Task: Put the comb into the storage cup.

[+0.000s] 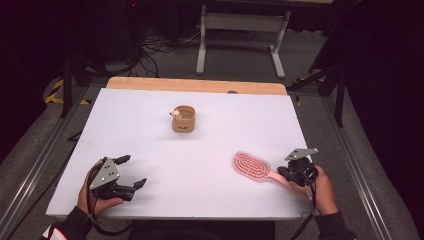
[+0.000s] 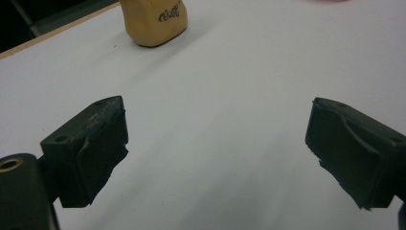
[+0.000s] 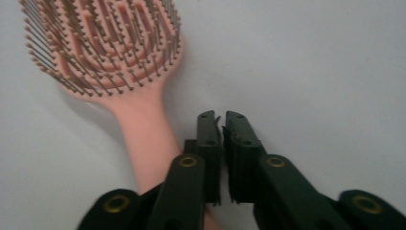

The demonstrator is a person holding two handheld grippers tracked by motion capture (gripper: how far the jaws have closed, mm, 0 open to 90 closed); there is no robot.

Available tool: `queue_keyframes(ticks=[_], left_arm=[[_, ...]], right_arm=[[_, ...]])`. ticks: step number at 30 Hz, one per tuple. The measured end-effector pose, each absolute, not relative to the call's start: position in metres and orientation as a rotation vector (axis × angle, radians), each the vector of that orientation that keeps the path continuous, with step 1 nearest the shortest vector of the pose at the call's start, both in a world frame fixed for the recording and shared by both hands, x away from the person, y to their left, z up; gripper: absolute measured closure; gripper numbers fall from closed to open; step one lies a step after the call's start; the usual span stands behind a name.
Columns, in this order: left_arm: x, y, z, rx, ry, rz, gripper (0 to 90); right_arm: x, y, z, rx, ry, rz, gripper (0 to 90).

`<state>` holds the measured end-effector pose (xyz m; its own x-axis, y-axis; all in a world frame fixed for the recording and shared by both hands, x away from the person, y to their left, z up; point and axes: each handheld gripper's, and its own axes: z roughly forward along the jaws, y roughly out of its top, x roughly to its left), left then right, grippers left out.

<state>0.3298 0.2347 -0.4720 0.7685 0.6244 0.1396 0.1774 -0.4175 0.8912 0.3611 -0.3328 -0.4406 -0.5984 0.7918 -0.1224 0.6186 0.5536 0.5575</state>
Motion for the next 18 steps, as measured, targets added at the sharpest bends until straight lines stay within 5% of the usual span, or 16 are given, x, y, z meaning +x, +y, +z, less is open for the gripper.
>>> queue_keyframes(ticks=[3, 10, 14, 18], left_arm=[[0.33, 0.235, -0.472, 1.975, 0.604, 0.568, 8.5], [0.331, 0.234, -0.473, 1.979, 0.605, 0.566, 8.5], [0.33, 0.234, -0.472, 1.975, 0.61, 0.579, 8.7], [0.33, 0.234, -0.472, 1.97, 0.611, 0.575, 8.6]], right_arm=[[0.361, -0.335, -0.438, 1.153, 2.426, 0.683, 77.9], [0.354, -0.335, -0.419, 1.066, 2.378, 0.732, 56.1], [0.353, -0.325, -0.415, 1.007, 2.391, 0.699, 27.7], [0.356, -0.321, -0.419, 0.988, 2.408, 0.646, 20.4]])
